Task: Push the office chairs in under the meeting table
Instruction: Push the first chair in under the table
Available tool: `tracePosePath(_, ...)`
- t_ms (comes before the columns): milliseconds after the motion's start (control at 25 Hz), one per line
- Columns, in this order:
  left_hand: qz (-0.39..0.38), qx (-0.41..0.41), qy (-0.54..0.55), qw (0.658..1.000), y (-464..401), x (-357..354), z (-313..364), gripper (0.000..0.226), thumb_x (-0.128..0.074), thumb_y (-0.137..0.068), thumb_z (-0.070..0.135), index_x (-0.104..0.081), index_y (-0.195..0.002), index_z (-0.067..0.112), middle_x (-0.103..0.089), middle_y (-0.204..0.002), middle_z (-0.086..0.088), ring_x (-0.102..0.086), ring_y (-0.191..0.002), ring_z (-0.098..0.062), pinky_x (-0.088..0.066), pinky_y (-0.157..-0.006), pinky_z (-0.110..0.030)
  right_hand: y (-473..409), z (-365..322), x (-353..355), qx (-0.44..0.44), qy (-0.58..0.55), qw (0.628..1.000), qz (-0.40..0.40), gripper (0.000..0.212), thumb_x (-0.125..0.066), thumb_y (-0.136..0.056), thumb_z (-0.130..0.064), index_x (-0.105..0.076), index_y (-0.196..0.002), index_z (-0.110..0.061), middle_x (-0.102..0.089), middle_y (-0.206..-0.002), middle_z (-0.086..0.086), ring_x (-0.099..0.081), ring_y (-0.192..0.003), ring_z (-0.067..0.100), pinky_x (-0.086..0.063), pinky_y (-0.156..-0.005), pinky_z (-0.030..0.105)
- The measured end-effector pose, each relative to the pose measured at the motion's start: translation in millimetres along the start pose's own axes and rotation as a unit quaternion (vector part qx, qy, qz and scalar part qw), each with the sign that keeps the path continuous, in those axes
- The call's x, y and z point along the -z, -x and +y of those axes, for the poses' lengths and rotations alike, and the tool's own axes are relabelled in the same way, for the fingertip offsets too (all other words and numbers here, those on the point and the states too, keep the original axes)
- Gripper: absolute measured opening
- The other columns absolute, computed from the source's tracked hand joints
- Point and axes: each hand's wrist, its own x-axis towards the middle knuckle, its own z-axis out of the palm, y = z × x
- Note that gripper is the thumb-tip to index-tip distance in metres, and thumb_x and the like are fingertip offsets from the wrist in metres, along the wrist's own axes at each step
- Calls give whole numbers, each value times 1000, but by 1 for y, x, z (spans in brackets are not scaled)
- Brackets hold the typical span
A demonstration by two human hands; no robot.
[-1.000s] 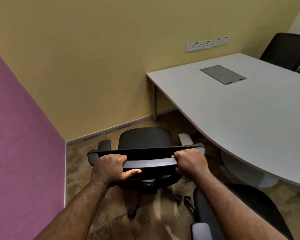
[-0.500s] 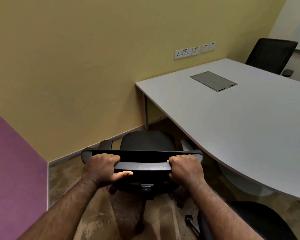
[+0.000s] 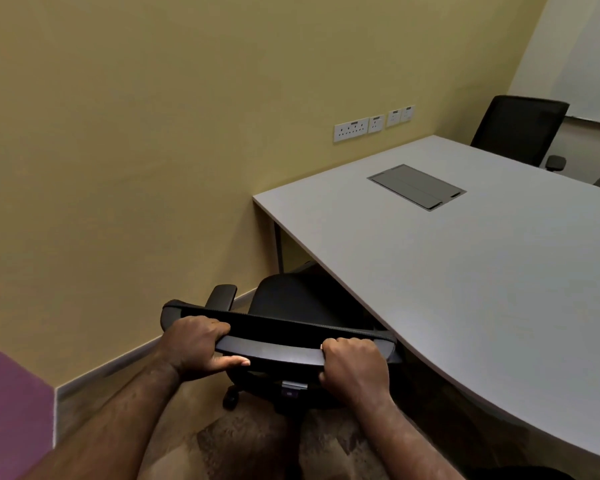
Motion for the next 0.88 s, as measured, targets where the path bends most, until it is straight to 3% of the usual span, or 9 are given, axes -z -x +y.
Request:
tracePosePath(120,14,-23,7,1000,-27,-15,-37,78,-29,-70,92,-64,-68,22,-63,-62,5,-61,-56,-20,-38,-48,-26,-29,-14,-4,-34,9,999,-10,9,-65,-61,-27,-57,-63,-22,-59,-55,-1,-57,-50,21,-32,-52,31)
tracePosePath(360,42,-93,29,994,-90,-47,-118,77,-26,-73,91,-62,-60,24,-59,-54,8,-58,-47,-17,-39,-40,-25,-101,-44,-9,-91,-16,996,6,7,-55,-76,-27,-57,-77,-20,-63,-70,1,-57,-63,24,-33,-59,34)
tracePosePath(880,39,-211,56,975,-223,-106,-232,76,-28,-72,90,-60,-61,22,-59,-56,5,-58,-50,-21,-40,-43,-26,-230,-69,-18,-186,-23,982,-10,8,-49,-82,-22,-55,-79,-18,-61,-69,1,-55,-60,23,-34,-56,34)
